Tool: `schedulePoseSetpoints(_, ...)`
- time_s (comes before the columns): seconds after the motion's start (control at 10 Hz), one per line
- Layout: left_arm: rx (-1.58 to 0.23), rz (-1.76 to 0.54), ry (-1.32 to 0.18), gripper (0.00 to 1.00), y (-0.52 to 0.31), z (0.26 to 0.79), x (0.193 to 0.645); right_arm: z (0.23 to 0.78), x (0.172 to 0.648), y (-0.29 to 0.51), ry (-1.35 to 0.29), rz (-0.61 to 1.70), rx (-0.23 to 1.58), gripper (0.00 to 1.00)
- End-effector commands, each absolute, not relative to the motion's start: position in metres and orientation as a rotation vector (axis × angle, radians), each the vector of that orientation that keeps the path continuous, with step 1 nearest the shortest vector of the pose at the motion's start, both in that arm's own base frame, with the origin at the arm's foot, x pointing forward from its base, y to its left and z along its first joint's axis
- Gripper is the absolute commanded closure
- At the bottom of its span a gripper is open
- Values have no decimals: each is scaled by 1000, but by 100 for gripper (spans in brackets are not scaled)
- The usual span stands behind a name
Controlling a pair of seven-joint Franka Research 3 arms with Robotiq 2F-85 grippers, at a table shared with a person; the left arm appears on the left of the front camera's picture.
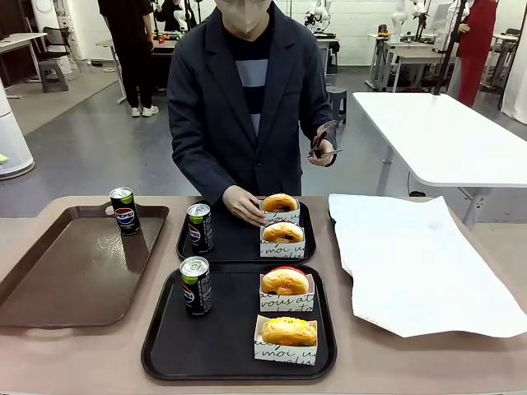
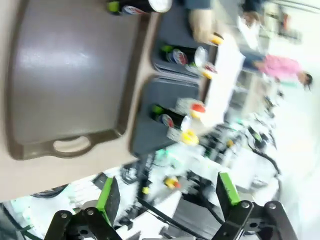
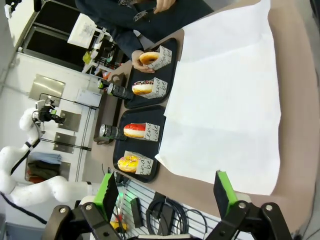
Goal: Set up donuts and drinks on trays.
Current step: Pick up one Pepsi coke from the Handle tray and place it on the Flat Tray without a Pepsi coke.
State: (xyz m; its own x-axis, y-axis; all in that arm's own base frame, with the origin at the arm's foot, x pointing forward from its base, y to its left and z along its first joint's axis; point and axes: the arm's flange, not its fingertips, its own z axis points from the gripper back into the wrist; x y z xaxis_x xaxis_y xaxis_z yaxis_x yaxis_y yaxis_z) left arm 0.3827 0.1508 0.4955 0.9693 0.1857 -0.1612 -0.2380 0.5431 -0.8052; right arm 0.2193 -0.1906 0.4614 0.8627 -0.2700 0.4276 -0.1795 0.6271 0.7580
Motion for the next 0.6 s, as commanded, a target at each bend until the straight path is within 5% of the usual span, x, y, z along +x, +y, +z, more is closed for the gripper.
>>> schedulePoseSetpoints(0.0, -1122, 139, 90, 0, 193, 461, 406, 459, 221, -192, -552, -44, 912, 0)
schedulePoseSetpoints(0.5, -1142, -104, 35, 0, 238, 389, 414, 459, 221, -192, -552, -44, 912, 0)
